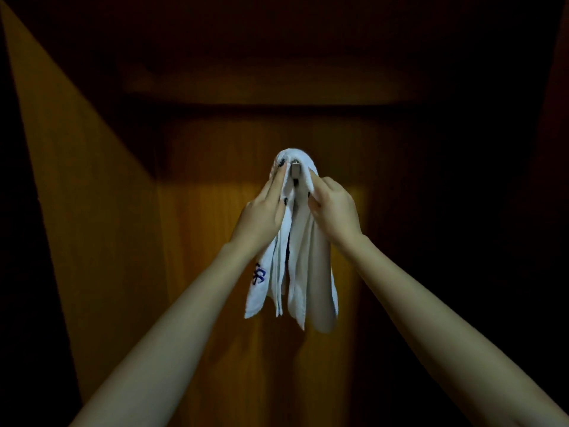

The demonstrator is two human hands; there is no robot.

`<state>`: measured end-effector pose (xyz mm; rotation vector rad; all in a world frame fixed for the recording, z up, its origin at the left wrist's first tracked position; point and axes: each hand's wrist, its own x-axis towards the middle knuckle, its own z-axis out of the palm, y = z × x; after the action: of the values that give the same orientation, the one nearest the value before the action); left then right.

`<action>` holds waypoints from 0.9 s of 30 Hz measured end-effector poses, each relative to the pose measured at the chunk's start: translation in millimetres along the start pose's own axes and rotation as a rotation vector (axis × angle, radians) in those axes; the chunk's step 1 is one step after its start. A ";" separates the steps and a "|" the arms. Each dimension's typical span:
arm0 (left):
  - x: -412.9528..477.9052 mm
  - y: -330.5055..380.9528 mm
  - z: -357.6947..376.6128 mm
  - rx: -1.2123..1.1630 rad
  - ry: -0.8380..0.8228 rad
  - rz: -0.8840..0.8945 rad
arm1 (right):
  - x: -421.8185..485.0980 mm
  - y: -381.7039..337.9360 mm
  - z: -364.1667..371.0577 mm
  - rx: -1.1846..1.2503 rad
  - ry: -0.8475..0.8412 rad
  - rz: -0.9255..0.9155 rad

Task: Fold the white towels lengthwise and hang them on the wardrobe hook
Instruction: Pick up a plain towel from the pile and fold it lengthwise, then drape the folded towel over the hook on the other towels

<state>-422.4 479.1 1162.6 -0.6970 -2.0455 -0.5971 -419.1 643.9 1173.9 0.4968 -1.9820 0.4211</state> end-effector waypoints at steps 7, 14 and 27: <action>-51.1 4.8 -12.7 0.030 -0.105 -0.071 | -57.8 -16.9 -13.3 -0.051 -0.115 0.137; -166.3 16.7 -8.7 0.093 -0.260 -0.143 | -177.6 -56.0 -21.7 -0.129 -0.306 0.316; -480.2 30.3 42.4 -0.014 -0.797 -0.335 | -486.7 -117.7 5.6 -0.099 -1.080 0.541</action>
<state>-203.4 407.5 738.1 -0.6644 -2.9406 -0.5708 -164.2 619.4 743.6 0.0813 -3.1886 0.4145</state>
